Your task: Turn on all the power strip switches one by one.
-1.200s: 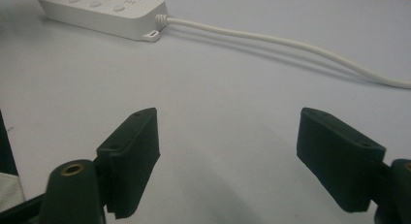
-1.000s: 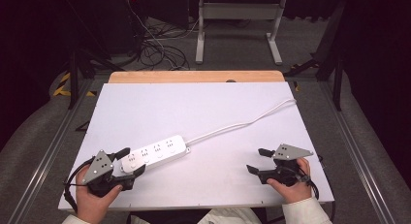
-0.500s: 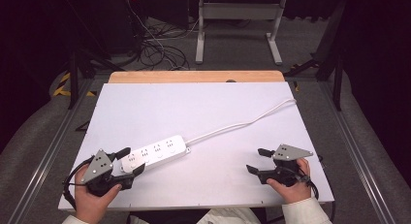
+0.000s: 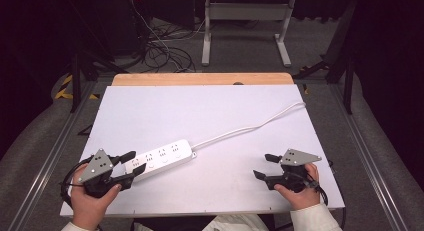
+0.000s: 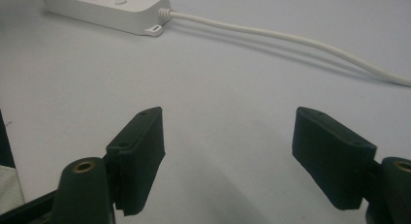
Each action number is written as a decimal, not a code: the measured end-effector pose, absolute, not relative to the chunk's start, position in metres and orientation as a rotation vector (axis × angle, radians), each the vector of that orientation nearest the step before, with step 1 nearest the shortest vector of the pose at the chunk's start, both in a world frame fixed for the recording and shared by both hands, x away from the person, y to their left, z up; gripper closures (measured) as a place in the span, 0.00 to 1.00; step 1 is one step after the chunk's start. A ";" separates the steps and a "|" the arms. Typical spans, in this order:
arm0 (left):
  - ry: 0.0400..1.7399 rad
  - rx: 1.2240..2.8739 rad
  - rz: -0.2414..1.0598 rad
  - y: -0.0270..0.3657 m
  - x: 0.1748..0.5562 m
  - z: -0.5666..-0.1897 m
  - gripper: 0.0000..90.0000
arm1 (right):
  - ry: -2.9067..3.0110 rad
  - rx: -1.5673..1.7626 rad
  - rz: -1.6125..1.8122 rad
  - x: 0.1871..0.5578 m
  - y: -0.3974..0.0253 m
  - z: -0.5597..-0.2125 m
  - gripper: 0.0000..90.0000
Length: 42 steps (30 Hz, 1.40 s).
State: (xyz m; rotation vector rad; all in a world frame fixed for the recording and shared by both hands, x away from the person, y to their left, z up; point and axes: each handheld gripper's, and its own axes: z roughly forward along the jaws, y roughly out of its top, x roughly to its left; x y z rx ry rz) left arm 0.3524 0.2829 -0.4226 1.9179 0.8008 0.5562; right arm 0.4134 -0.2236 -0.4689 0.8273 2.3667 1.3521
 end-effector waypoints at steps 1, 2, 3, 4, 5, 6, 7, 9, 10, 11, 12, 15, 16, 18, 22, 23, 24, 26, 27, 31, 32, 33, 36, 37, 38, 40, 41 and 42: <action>0.798 1.924 0.552 0.283 0.353 -0.422 0.54 | 2.367 0.827 1.353 0.413 -0.224 -0.469 0.31; 0.798 1.924 0.552 0.283 0.353 -0.422 0.56 | 2.366 0.827 1.354 0.413 -0.224 -0.469 0.31; 0.802 1.928 0.545 0.282 0.353 -0.421 0.60 | 2.365 0.827 1.355 0.413 -0.224 -0.469 0.31; 0.802 1.940 0.534 0.283 0.354 -0.420 0.60 | 2.365 0.827 1.355 0.413 -0.224 -0.469 0.31; 0.806 1.954 0.520 0.283 0.355 -0.419 0.73 | 2.363 0.826 1.356 0.413 -0.224 -0.469 0.31; 0.806 1.954 0.520 0.283 0.355 -0.419 0.76 | 2.363 0.826 1.355 0.413 -0.224 -0.469 0.31; 0.814 1.964 0.515 0.284 0.357 -0.418 0.80 | 2.364 0.826 1.355 0.413 -0.224 -0.469 0.31; 0.826 1.983 0.495 0.285 0.360 -0.416 0.89 | 2.366 0.824 1.355 0.413 -0.224 -0.469 0.31; 0.832 2.006 0.486 0.286 0.363 -0.415 0.92 | 2.366 0.824 1.356 0.413 -0.224 -0.469 0.31; 0.841 2.018 0.466 0.286 0.365 -0.415 0.96 | 2.366 0.823 1.356 0.413 -0.224 -0.469 0.31; 0.841 2.018 0.466 0.286 0.365 -0.415 0.99 | 2.366 0.823 1.356 0.413 -0.224 -0.469 0.31; 0.866 2.059 0.454 0.286 0.371 -0.416 1.00 | 2.368 0.826 1.355 0.413 -0.223 -0.469 0.31; 0.873 2.080 0.445 0.286 0.374 -0.416 1.00 | 2.370 0.824 1.356 0.413 -0.223 -0.469 0.31; 0.886 2.109 0.416 0.286 0.378 -0.416 1.00 | 2.371 0.823 1.356 0.413 -0.223 -0.469 0.31; 0.896 2.168 0.387 0.286 0.383 -0.416 1.00 | 2.378 0.822 1.354 0.413 -0.224 -0.469 0.32; 0.906 2.194 0.377 0.285 0.384 -0.416 1.00 | 2.379 0.820 1.352 0.413 -0.224 -0.469 0.31; 0.906 2.194 0.377 0.285 0.384 -0.416 1.00 | 2.382 0.818 1.349 0.413 -0.223 -0.469 0.32; 0.919 2.227 0.346 0.284 0.387 -0.417 1.00 | 2.384 0.817 1.350 0.413 -0.223 -0.469 0.32; 0.923 2.249 0.329 0.284 0.388 -0.418 1.00 | 2.385 0.814 1.348 0.413 -0.223 -0.469 0.32; 0.948 2.291 0.304 0.284 0.392 -0.420 1.00 | 2.391 0.815 1.343 0.414 -0.223 -0.470 0.32; 0.959 2.300 0.293 0.284 0.393 -0.421 1.00 | 2.393 0.815 1.343 0.414 -0.223 -0.470 0.32; 0.964 2.312 0.290 0.284 0.394 -0.422 1.00 | 2.397 0.815 1.344 0.414 -0.222 -0.470 0.32; 0.970 2.346 0.272 0.283 0.396 -0.424 1.00 | 2.398 0.814 1.343 0.414 -0.222 -0.470 0.32; 0.975 2.350 0.262 0.283 0.397 -0.424 1.00 | 2.399 0.815 1.344 0.414 -0.222 -0.470 0.32; 0.978 2.367 0.267 0.283 0.398 -0.424 1.00 | 2.399 0.815 1.344 0.414 -0.222 -0.470 0.32; 0.982 2.384 0.265 0.282 0.400 -0.425 1.00 | 2.403 0.814 1.341 0.414 -0.222 -0.470 0.32; 0.997 2.377 0.251 0.282 0.400 -0.426 1.00 | 2.404 0.813 1.341 0.414 -0.222 -0.470 0.32; 0.992 2.393 0.252 0.282 0.402 -0.426 1.00 | 2.406 0.812 1.339 0.414 -0.222 -0.470 0.32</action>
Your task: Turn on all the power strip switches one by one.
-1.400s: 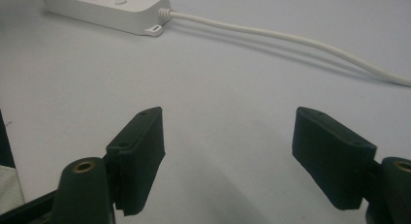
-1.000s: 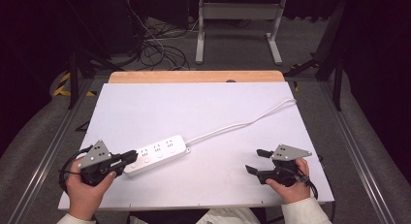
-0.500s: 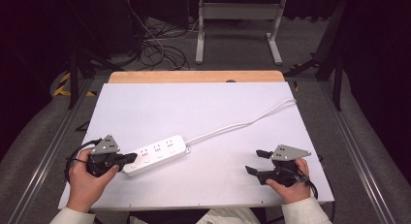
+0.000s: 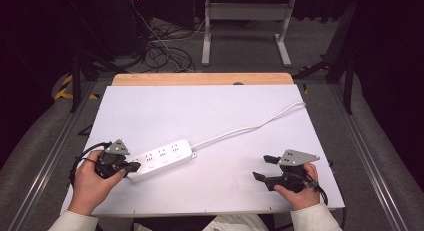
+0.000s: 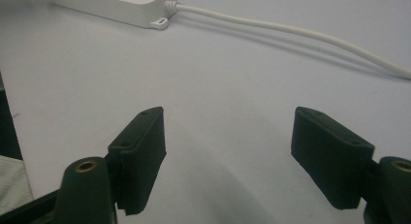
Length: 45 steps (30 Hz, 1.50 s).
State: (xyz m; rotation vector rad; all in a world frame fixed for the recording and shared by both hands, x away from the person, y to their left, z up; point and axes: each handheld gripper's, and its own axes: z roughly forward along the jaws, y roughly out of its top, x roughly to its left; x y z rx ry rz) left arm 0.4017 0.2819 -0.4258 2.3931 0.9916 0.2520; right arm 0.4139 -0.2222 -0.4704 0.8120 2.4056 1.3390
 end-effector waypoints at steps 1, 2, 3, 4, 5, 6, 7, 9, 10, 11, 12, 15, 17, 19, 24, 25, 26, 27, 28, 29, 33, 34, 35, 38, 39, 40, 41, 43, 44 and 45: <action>0.997 2.392 0.242 0.281 0.402 -0.427 1.00 | 2.406 0.811 1.339 0.414 -0.222 -0.471 0.32; 1.001 2.401 0.240 0.281 0.403 -0.427 1.00 | 2.406 0.811 1.339 0.414 -0.222 -0.471 0.32; 1.008 2.407 0.236 0.280 0.404 -0.428 1.00 | 2.408 0.812 1.337 0.414 -0.222 -0.471 0.32; 1.012 2.410 0.233 0.280 0.405 -0.429 1.00 | 2.409 0.812 1.337 0.414 -0.222 -0.471 0.32; 1.012 2.421 0.226 0.280 0.407 -0.430 1.00 | 2.411 0.813 1.337 0.414 -0.222 -0.471 0.32; 1.012 2.421 0.226 0.280 0.407 -0.430 1.00 | 2.411 0.813 1.337 0.414 -0.222 -0.471 0.32; 1.016 2.425 0.223 0.279 0.408 -0.431 1.00 | 2.412 0.813 1.336 0.414 -0.222 -0.471 0.32; 1.023 2.435 0.225 0.278 0.410 -0.432 1.00 | 2.414 0.813 1.336 0.414 -0.222 -0.471 0.32; 1.017 2.450 0.229 0.278 0.411 -0.432 1.00 | 2.414 0.813 1.336 0.414 -0.222 -0.471 0.32; 1.019 2.460 0.230 0.278 0.411 -0.433 1.00 | 2.415 0.814 1.336 0.414 -0.222 -0.471 0.32; 1.019 2.460 0.230 0.278 0.411 -0.433 1.00 | 2.415 0.814 1.336 0.414 -0.222 -0.471 0.32; 1.027 2.462 0.218 0.277 0.412 -0.435 1.00 | 2.416 0.813 1.336 0.414 -0.222 -0.472 0.32; 1.024 2.468 0.222 0.277 0.412 -0.435 1.00 | 2.417 0.815 1.337 0.414 -0.222 -0.472 0.32; 1.023 2.468 0.221 0.277 0.412 -0.435 1.00 | 2.417 0.813 1.335 0.414 -0.222 -0.472 0.32; 1.013 2.464 0.234 0.278 0.411 -0.436 1.00 | 2.419 0.814 1.337 0.414 -0.222 -0.472 0.32; 1.012 2.463 0.236 0.278 0.411 -0.436 1.00 | 2.420 0.814 1.337 0.414 -0.222 -0.472 0.32; 1.012 2.463 0.237 0.278 0.411 -0.436 1.00 | 2.420 0.814 1.337 0.414 -0.222 -0.472 0.32; 1.014 2.458 0.238 0.278 0.411 -0.437 1.00 | 2.420 0.814 1.337 0.414 -0.222 -0.472 0.32; 1.014 2.459 0.239 0.278 0.411 -0.437 1.00 | 2.422 0.811 1.336 0.414 -0.222 -0.472 0.32; 1.010 2.463 0.242 0.278 0.411 -0.437 1.00 | 2.423 0.810 1.336 0.414 -0.222 -0.472 0.32; 1.007 2.464 0.240 0.279 0.410 -0.438 1.00 | 2.423 0.811 1.338 0.414 -0.222 -0.472 0.32; 1.006 2.459 0.244 0.279 0.410 -0.439 1.00 | 2.423 0.810 1.338 0.414 -0.222 -0.472 0.32; 1.010 2.454 0.232 0.280 0.410 -0.439 1.00 | 2.423 0.810 1.338 0.414 -0.222 -0.472 0.32; 1.006 2.442 0.229 0.281 0.410 -0.440 1.00 | 2.424 0.808 1.341 0.413 -0.222 -0.471 0.32; 1.007 2.442 0.235 0.281 0.410 -0.441 1.00 | 2.424 0.807 1.341 0.413 -0.222 -0.471 0.32; 1.011 2.438 0.230 0.281 0.410 -0.441 1.00 | 2.425 0.808 1.341 0.413 -0.222 -0.472 0.32; 1.009 2.436 0.223 0.282 0.410 -0.441 1.00 | 2.425 0.808 1.341 0.413 -0.222 -0.472 0.32; 1.019 2.424 0.210 0.283 0.411 -0.442 1.00 | 2.425 0.808 1.341 0.413 -0.222 -0.472 0.32; 1.023 2.423 0.209 0.283 0.411 -0.442 1.00 | 2.425 0.808 1.342 0.413 -0.222 -0.471 0.32; 1.024 2.425 0.207 0.282 0.411 -0.442 1.00 | 2.424 0.810 1.342 0.413 -0.222 -0.472 0.32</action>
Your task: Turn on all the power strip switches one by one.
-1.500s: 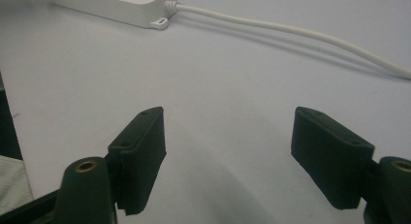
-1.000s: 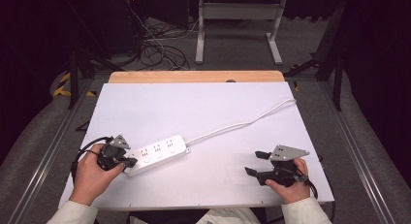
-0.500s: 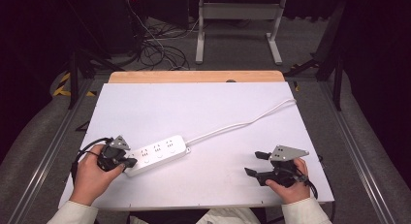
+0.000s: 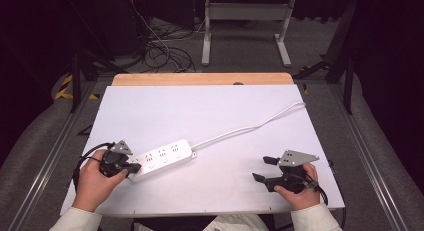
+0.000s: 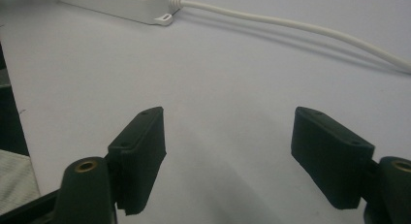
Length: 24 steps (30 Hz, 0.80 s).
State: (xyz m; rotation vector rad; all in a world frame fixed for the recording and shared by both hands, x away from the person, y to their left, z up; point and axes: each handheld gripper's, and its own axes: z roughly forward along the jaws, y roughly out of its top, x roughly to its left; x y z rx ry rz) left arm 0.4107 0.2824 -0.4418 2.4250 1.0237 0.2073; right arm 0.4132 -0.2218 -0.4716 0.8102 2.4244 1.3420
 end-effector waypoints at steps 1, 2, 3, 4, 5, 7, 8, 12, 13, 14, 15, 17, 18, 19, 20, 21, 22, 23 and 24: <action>1.025 2.432 0.230 0.282 0.411 -0.441 1.00 | 2.424 0.810 1.342 0.413 -0.222 -0.472 0.32; 1.026 2.432 0.224 0.281 0.410 -0.442 1.00 | 2.425 0.808 1.341 0.413 -0.222 -0.472 0.32; 1.025 2.435 0.224 0.281 0.410 -0.442 1.00 | 2.425 0.808 1.341 0.413 -0.222 -0.472 0.32; 1.025 2.433 0.225 0.281 0.410 -0.442 1.00 | 2.425 0.806 1.339 0.413 -0.222 -0.472 0.32; 1.026 2.430 0.223 0.281 0.410 -0.442 1.00 | 2.424 0.806 1.340 0.413 -0.222 -0.471 0.32; 1.025 2.434 0.231 0.281 0.410 -0.442 1.00 | 2.423 0.807 1.340 0.413 -0.222 -0.471 0.32; 1.026 2.435 0.230 0.280 0.410 -0.443 1.00 | 2.424 0.807 1.340 0.413 -0.222 -0.472 0.32; 1.025 2.440 0.253 0.279 0.409 -0.443 1.00 | 2.425 0.808 1.339 0.413 -0.222 -0.472 0.32; 1.022 2.431 0.256 0.279 0.409 -0.443 1.00 | 2.425 0.809 1.340 0.413 -0.222 -0.472 0.32; 1.025 2.424 0.279 0.279 0.408 -0.444 1.00 | 2.425 0.809 1.340 0.413 -0.222 -0.472 0.32; 1.013 2.409 0.304 0.280 0.408 -0.444 1.00 | 2.423 0.809 1.342 0.413 -0.222 -0.472 0.32; 1.022 2.395 0.335 0.282 0.408 -0.441 1.00 | 2.422 0.810 1.342 0.413 -0.222 -0.471 0.32; 1.005 2.378 0.321 0.283 0.409 -0.438 1.00 | 2.418 0.810 1.343 0.413 -0.223 -0.471 0.33; 0.995 2.362 0.310 0.283 0.409 -0.435 1.00 | 2.419 0.812 1.342 0.414 -0.223 -0.472 0.33; 0.989 2.356 0.311 0.281 0.408 -0.432 1.00 | 2.421 0.815 1.339 0.414 -0.223 -0.472 0.33; 0.976 2.360 0.316 0.278 0.407 -0.430 1.00 | 2.424 0.817 1.338 0.415 -0.223 -0.472 0.33; 0.968 2.359 0.322 0.276 0.407 -0.429 1.00 | 2.425 0.818 1.337 0.415 -0.223 -0.473 0.33; 0.950 2.372 0.316 0.272 0.407 -0.428 1.00 | 2.427 0.814 1.334 0.415 -0.222 -0.473 0.33; 0.950 2.372 0.316 0.272 0.407 -0.428 1.00 | 2.427 0.814 1.334 0.415 -0.222 -0.473 0.33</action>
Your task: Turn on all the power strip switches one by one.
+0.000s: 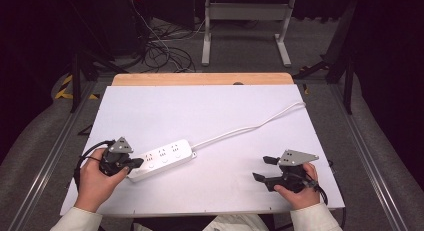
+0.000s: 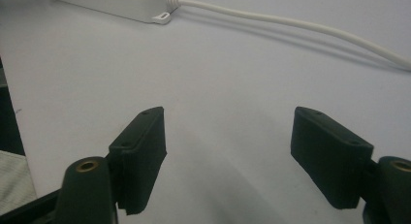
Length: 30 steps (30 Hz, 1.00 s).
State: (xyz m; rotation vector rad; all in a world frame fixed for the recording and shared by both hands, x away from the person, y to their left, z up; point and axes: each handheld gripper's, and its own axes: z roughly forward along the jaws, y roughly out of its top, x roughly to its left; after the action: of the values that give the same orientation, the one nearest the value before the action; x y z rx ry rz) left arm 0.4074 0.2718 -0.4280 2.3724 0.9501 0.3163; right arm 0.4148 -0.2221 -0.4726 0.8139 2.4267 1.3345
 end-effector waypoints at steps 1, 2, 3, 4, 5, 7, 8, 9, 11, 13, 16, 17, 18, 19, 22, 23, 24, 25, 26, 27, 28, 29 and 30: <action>0.942 2.385 0.319 0.269 0.408 -0.428 1.00 | 2.428 0.812 1.334 0.415 -0.222 -0.473 0.33; 0.943 2.386 0.311 0.266 0.409 -0.429 1.00 | 2.428 0.813 1.334 0.414 -0.222 -0.473 0.33; 0.935 2.397 0.307 0.264 0.410 -0.429 1.00 | 2.427 0.812 1.335 0.414 -0.222 -0.472 0.33; 0.932 2.396 0.297 0.263 0.411 -0.429 1.00 | 2.427 0.812 1.335 0.414 -0.222 -0.472 0.33; 0.928 2.403 0.296 0.260 0.413 -0.430 1.00 | 2.425 0.813 1.340 0.414 -0.222 -0.472 0.33; 0.922 2.407 0.286 0.257 0.415 -0.431 1.00 | 2.429 0.812 1.337 0.414 -0.222 -0.473 0.33; 0.918 2.410 0.282 0.255 0.416 -0.431 1.00 | 2.429 0.812 1.337 0.414 -0.222 -0.473 0.33; 0.915 2.417 0.278 0.253 0.418 -0.432 1.00 | 2.430 0.813 1.336 0.414 -0.222 -0.473 0.33; 0.907 2.431 0.272 0.249 0.420 -0.434 1.00 | 2.430 0.812 1.339 0.415 -0.222 -0.473 0.33; 0.911 2.446 0.273 0.246 0.422 -0.437 1.00 | 2.429 0.812 1.341 0.414 -0.223 -0.473 0.33; 0.921 2.451 0.273 0.245 0.424 -0.439 1.00 | 2.432 0.812 1.339 0.414 -0.222 -0.473 0.33; 0.926 2.450 0.275 0.245 0.424 -0.439 1.00 | 2.432 0.812 1.339 0.414 -0.222 -0.473 0.33; 0.927 2.449 0.264 0.245 0.425 -0.439 1.00 | 2.433 0.814 1.339 0.414 -0.222 -0.473 0.33; 0.927 2.449 0.264 0.245 0.425 -0.439 1.00 | 2.433 0.814 1.337 0.414 -0.222 -0.473 0.33; 0.939 2.448 0.261 0.245 0.425 -0.439 1.00 | 2.432 0.814 1.338 0.414 -0.222 -0.473 0.33; 0.946 2.453 0.259 0.245 0.425 -0.439 1.00 | 2.431 0.815 1.338 0.414 -0.222 -0.473 0.33; 0.956 2.457 0.259 0.245 0.424 -0.439 1.00 | 2.431 0.815 1.337 0.414 -0.222 -0.473 0.33; 0.957 2.462 0.262 0.244 0.424 -0.438 1.00 | 2.432 0.815 1.337 0.414 -0.222 -0.473 0.33; 0.960 2.459 0.260 0.244 0.423 -0.439 1.00 | 2.432 0.816 1.339 0.414 -0.222 -0.473 0.33; 0.961 2.459 0.262 0.244 0.424 -0.439 1.00 | 2.432 0.816 1.339 0.414 -0.222 -0.473 0.33; 0.960 2.460 0.260 0.244 0.424 -0.439 1.00 | 2.432 0.815 1.339 0.414 -0.222 -0.473 0.33; 0.959 2.461 0.261 0.244 0.424 -0.439 1.00 | 2.433 0.815 1.338 0.414 -0.222 -0.473 0.33; 0.959 2.463 0.263 0.244 0.424 -0.439 1.00 | 2.433 0.815 1.338 0.414 -0.222 -0.473 0.33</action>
State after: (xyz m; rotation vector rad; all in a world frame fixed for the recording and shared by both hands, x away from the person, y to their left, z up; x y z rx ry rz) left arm 0.4236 0.2439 -0.4391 2.4629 0.9586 0.2631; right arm 0.4138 -0.2216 -0.4727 0.8148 2.4333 1.3377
